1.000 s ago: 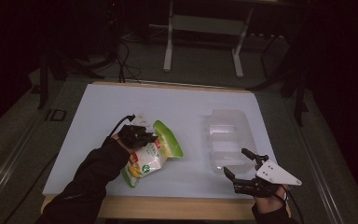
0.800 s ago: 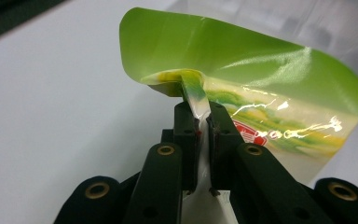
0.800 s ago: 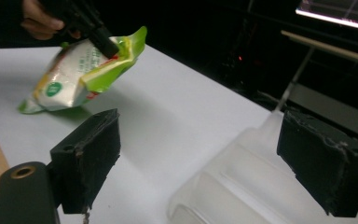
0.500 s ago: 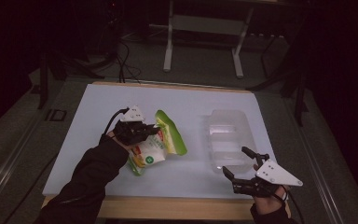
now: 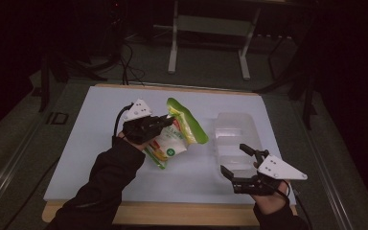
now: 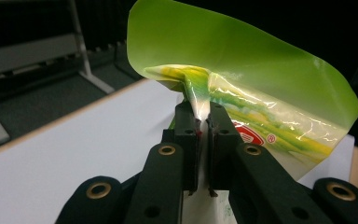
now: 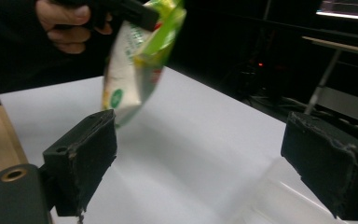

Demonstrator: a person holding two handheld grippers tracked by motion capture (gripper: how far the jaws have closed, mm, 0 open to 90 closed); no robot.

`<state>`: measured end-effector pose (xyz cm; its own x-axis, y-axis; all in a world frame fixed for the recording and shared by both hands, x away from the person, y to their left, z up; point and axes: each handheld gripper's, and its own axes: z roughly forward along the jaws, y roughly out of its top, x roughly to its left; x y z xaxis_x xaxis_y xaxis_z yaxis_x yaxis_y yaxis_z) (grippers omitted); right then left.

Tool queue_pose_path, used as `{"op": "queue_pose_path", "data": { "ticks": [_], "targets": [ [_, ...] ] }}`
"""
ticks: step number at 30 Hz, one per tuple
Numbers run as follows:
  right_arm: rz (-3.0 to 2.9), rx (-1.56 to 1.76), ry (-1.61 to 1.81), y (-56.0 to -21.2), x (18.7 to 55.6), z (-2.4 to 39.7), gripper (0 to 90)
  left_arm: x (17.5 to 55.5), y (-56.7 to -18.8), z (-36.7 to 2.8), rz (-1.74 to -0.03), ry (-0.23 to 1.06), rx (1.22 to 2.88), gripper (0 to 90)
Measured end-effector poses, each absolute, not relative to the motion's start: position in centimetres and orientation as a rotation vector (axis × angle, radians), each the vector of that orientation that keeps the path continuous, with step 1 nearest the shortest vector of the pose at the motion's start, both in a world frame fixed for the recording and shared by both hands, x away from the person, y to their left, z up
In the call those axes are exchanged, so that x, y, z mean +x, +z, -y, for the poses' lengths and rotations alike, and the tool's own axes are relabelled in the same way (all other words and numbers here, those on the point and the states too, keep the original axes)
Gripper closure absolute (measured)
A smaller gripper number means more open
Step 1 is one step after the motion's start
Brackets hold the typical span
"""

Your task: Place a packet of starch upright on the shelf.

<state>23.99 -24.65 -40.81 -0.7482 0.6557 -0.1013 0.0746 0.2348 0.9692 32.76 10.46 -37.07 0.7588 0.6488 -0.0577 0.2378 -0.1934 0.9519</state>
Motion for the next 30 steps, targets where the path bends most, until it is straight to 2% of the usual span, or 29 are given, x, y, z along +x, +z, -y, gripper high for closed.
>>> {"op": "queue_pose_path", "data": {
  "ticks": [11, 12, 17, 19, 21, 22, 24, 26, 30],
  "targets": [
    [-2.082, 0.653, 1.605, -40.9, 26.5, 19.8, 15.8, 32.4, -36.0, -7.8, -0.682, 0.428, 1.691, 85.9],
    [-2.080, 0.666, 1.616, -41.0, 27.3, 19.0, 19.5, 32.3, -36.0, -7.7, -0.678, 0.418, 1.685, 86.2],
    [-2.052, 0.694, 1.667, -40.8, 28.3, 18.5, 24.9, 32.1, -36.3, -6.8, -0.656, 0.389, 1.692, 86.1],
    [-2.055, 0.720, 1.643, -40.5, 28.9, 18.4, 39.0, 32.1, -36.5, -6.6, -0.646, 0.356, 1.690, 86.2],
    [-2.124, 0.734, 1.601, -40.5, 29.5, 18.4, 57.9, 32.0, -36.6, -6.3, -0.639, 0.352, 1.697, 86.2],
    [-2.124, 0.734, 1.601, -40.5, 29.5, 18.4, 57.9, 32.0, -36.6, -6.3, -0.639, 0.352, 1.697, 86.2],
    [-2.217, 0.735, 1.569, -40.3, 30.1, 18.6, 74.7, 31.9, -36.7, -6.0, -0.628, 0.366, 1.718, 86.1],
    [-2.251, 0.723, 1.579, -40.1, 30.4, 18.9, 81.1, 32.0, -36.8, -6.0, -0.629, 0.356, 1.720, 86.1],
    [-2.301, 0.740, 1.595, -39.8, 30.8, 19.2, 83.1, 32.2, -36.9, -6.3, -0.620, 0.326, 1.707, 85.9]
  ]
}}
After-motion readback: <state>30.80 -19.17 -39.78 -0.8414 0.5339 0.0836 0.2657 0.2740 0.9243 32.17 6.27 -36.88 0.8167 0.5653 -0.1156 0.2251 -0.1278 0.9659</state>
